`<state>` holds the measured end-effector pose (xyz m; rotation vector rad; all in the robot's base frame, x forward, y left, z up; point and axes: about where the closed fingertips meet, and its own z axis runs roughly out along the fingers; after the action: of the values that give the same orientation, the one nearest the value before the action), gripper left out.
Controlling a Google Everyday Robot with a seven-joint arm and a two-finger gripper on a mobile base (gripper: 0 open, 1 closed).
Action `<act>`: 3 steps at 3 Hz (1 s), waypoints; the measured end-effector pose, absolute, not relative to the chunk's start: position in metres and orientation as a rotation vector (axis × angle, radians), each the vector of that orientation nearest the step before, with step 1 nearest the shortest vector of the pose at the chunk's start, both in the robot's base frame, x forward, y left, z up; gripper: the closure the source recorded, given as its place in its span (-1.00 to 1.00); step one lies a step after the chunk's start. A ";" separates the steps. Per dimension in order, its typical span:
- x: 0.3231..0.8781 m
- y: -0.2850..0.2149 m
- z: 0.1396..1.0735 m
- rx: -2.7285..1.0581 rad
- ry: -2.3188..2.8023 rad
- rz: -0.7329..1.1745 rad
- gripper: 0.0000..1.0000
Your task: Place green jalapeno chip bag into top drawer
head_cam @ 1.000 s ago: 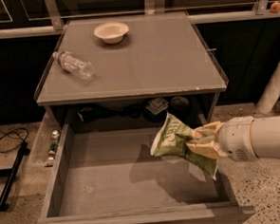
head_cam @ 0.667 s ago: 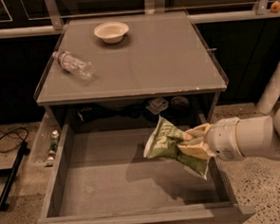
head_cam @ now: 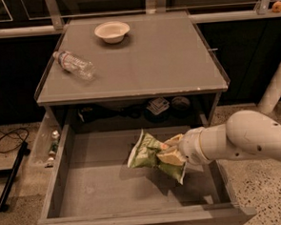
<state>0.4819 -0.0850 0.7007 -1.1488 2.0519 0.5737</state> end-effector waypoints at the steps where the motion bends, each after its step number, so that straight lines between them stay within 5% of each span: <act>1: 0.494 -0.070 0.680 -1.156 2.064 0.561 1.00; 3: 0.506 -0.055 0.651 -1.141 2.018 0.505 1.00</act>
Offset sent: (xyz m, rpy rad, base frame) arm 0.0377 0.0394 -0.0404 -0.0258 -0.0673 -0.0258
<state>0.5063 -0.0552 0.6506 -1.1414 2.0176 0.5050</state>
